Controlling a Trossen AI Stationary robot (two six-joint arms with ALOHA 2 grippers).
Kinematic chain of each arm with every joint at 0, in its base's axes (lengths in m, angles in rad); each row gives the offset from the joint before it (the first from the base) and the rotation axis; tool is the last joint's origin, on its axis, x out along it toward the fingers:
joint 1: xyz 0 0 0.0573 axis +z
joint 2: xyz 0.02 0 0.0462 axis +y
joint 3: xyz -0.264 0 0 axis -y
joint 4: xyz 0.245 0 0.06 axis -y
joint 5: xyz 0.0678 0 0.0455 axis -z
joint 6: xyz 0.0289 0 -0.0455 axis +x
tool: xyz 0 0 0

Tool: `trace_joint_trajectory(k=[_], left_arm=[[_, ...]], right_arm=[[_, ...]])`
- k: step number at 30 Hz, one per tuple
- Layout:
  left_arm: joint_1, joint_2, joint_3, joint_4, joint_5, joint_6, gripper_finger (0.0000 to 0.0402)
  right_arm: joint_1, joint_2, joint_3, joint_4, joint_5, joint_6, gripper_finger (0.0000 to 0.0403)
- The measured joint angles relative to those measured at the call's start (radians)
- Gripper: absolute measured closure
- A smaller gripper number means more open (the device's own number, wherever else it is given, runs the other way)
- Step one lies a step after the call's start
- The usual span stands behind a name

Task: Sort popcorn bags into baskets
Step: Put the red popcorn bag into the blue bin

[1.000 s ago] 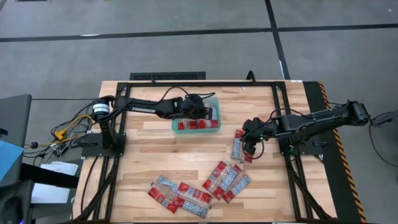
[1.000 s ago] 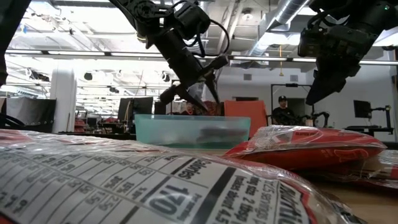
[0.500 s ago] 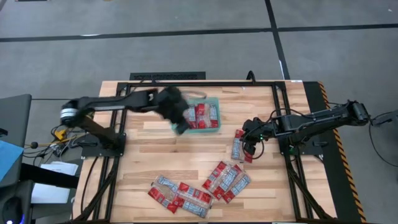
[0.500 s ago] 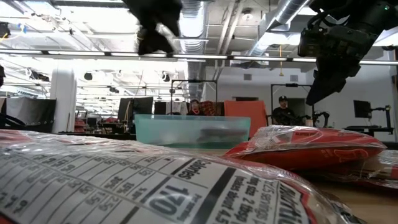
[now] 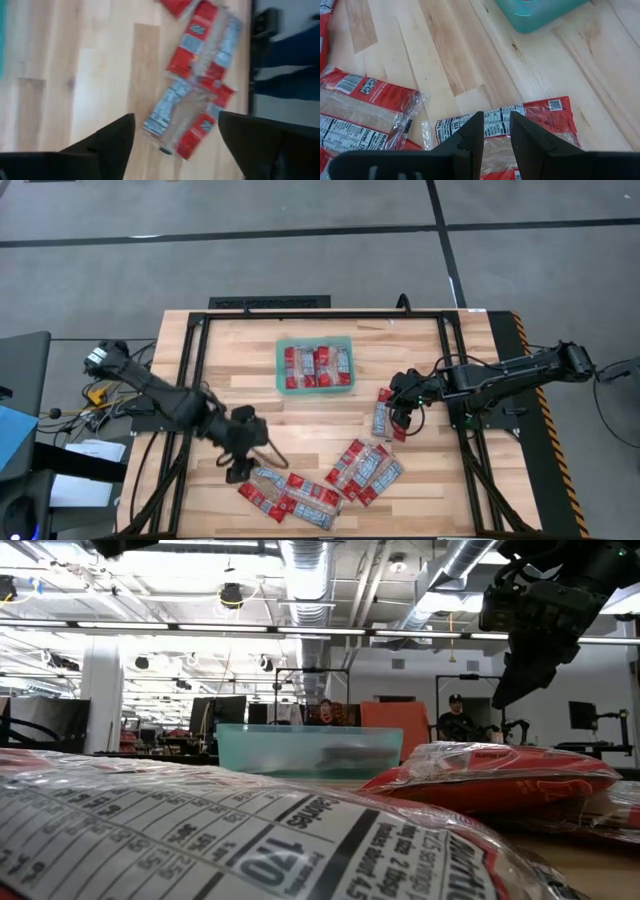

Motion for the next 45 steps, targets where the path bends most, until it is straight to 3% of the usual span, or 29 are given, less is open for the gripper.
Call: trace_joint_trajectory(k=[3, 11, 16, 26, 34, 40, 45], left_arm=[[-0.035, 0.052, -0.001, 0.003, -0.043, -0.003, 0.0102], [-0.043, 0.253, -0.001, 0.015, 0.02, 0.141, 0.0091], [-0.028, 0.344, -0.002, 0.086, 0.124, 0.238, 0.0091], [-0.019, 0.355, -0.132, 0.364, 0.222, 0.293, 0.0091], [-0.004, 0.355, -0.238, 0.422, 0.199, 0.292, 0.0091], [-0.005, 0.363, -0.273, 0.431, 0.276, 0.331, 0.0093], [-0.005, 0.381, -0.27, 0.434, 0.272, 0.357, 0.0118]], right_arm=[[0.0, 0.0, 0.0, 0.003, -0.001, 0.0, 0.0284], [0.001, 0.0, 0.0, 0.007, -0.003, 0.0, 0.0284], [0.001, 0.0, 0.0, 0.007, -0.005, 0.001, 0.0284], [0.001, 0.0, 0.0, 0.007, -0.006, 0.001, 0.0284], [0.001, 0.0, 0.0, 0.006, -0.006, 0.001, 0.0285], [0.001, 0.0, 0.0, 0.006, -0.006, 0.001, 0.0285], [0.001, 0.0, 0.0, 0.004, -0.006, 0.001, 0.0285]])
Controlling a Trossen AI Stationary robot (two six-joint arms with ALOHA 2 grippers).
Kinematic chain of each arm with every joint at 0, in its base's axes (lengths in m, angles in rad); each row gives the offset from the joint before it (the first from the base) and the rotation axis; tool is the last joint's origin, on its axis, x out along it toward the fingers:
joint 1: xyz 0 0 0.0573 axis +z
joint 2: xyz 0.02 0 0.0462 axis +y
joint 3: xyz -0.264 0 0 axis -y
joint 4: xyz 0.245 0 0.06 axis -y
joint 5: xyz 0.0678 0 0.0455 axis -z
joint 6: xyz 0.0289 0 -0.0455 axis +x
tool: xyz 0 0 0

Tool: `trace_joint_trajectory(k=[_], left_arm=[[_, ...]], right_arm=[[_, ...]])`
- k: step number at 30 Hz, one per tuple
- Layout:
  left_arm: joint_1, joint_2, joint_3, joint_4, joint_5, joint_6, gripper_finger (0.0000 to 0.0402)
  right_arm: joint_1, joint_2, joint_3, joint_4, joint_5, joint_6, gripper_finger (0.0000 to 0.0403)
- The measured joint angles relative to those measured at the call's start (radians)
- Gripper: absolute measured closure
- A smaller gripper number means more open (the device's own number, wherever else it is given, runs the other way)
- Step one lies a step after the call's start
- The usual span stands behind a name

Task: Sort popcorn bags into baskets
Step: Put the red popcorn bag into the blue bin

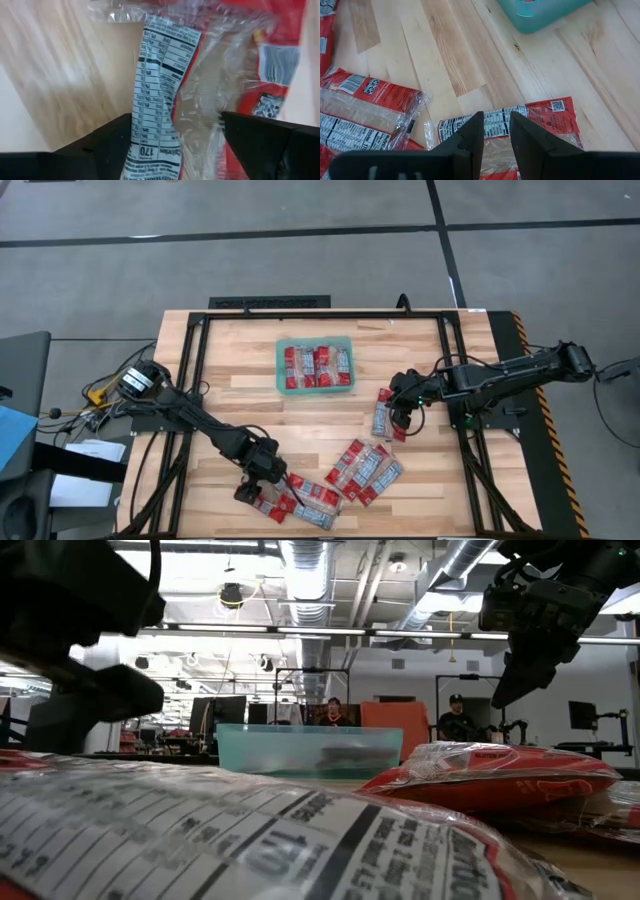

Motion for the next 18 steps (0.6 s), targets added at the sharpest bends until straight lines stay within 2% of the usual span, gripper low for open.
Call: trace_joint_trajectory(k=[8, 18], left_arm=[[0.01, 0.011, 0.0, 0.003, -0.005, 0.027, 0.022], [0.039, 0.011, 0.0, -0.005, 0.038, -0.084, 0.0375]], right_arm=[[0.0, 0.0, 0.0, -0.008, 0.0, 0.0, 0.0285], [-0.001, 0.0, 0.0, -0.007, 0.001, 0.0, 0.0285]])
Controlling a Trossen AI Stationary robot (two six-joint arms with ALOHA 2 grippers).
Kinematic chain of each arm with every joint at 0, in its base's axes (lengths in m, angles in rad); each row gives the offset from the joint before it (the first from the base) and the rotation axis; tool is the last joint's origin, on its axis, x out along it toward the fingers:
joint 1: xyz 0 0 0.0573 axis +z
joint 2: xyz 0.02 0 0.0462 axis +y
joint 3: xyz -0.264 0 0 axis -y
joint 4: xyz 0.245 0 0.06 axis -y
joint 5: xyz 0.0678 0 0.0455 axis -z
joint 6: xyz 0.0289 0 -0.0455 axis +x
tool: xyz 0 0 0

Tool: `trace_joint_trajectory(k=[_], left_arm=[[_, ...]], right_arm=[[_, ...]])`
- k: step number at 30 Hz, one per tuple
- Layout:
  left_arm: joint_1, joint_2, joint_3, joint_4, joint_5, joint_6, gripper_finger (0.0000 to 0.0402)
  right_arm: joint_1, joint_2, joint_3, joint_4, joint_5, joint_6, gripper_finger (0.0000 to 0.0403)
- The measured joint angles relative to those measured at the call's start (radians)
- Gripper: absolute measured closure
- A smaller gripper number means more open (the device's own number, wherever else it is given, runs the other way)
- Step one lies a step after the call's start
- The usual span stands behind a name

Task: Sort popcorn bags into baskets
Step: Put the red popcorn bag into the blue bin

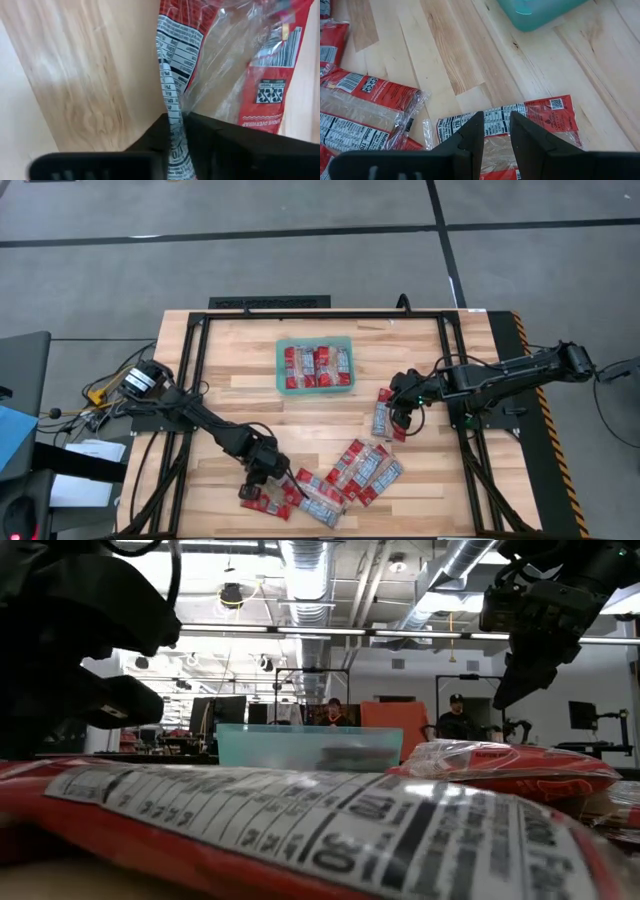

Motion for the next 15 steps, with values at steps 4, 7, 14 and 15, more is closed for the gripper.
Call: trace_joint_trajectory(k=[4, 7, 14, 15], left_arm=[[0.027, 0.0, 0.0, -0.001, 0.032, -0.051, 0.0395], [0.054, 0.0, -0.001, -0.002, 0.054, -0.088, 0.0395], [0.1, -0.003, 0.032, -0.125, 0.107, -0.13, 0.0401], [0.105, -0.01, 0.038, -0.153, 0.107, -0.131, 0.0401]], right_arm=[[0.0, 0.0, 0.0, 0.0, 0.0, 0.0, 0.0285], [0.0, 0.0, 0.0, 0.0, 0.0, 0.0, 0.0285], [0.0, 0.0, 0.0, 0.0, 0.001, 0.0, 0.0285], [0.0, 0.0, 0.0, 0.0, 0.002, 0.0, 0.0285]])
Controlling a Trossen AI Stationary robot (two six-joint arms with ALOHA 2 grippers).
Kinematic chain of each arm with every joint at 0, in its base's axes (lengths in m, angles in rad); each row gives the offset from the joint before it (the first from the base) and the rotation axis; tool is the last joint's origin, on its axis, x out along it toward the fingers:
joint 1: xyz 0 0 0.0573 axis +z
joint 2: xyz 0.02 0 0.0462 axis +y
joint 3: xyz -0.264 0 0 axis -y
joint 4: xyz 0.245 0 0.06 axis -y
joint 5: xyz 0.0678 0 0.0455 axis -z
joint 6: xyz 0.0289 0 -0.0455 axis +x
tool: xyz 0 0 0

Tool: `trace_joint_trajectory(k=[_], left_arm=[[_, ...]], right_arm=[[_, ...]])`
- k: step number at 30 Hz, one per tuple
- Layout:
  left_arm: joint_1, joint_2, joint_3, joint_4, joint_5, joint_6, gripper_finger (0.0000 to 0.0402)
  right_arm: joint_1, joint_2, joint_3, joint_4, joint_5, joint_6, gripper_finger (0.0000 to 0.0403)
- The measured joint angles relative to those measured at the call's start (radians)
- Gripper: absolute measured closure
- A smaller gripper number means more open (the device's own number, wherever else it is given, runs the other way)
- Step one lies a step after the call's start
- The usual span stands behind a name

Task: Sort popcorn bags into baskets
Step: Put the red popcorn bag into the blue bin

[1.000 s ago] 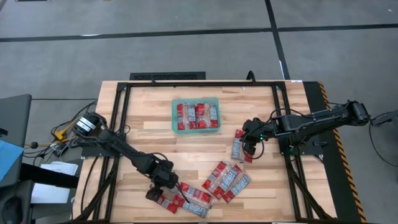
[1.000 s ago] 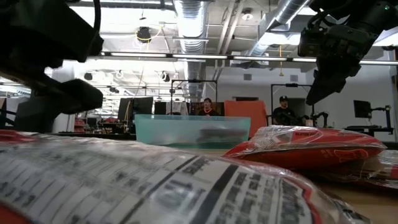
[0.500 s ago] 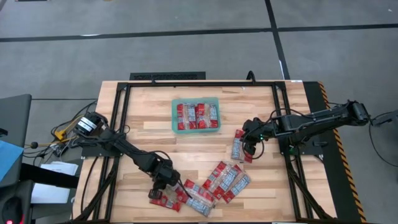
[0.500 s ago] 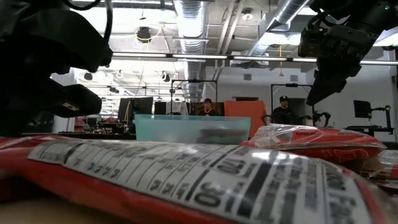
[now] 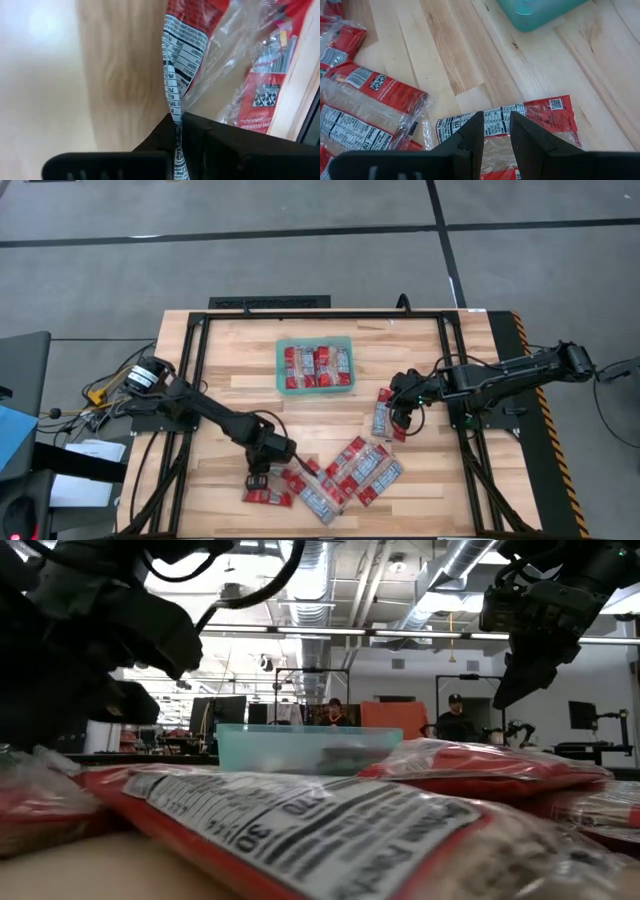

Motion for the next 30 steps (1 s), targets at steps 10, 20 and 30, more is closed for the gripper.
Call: trace_joint_trajectory(k=[10, 20, 30], left_arm=[[0.084, -0.217, 0.008, -0.114, -0.067, -0.203, 0.0401], [0.196, -0.465, 0.01, -0.185, -0.394, -0.58, 0.0401], [0.409, -0.468, 0.01, -0.118, -0.672, -0.78, 0.0401]], right_arm=[[0.0, 0.0, 0.0, 0.001, 0.006, -0.001, 0.0285], [0.0, 0.0, 0.0, 0.002, 0.033, -0.001, 0.0285], [0.0, 0.0, 0.0, 0.003, 0.056, -0.001, 0.0285]])
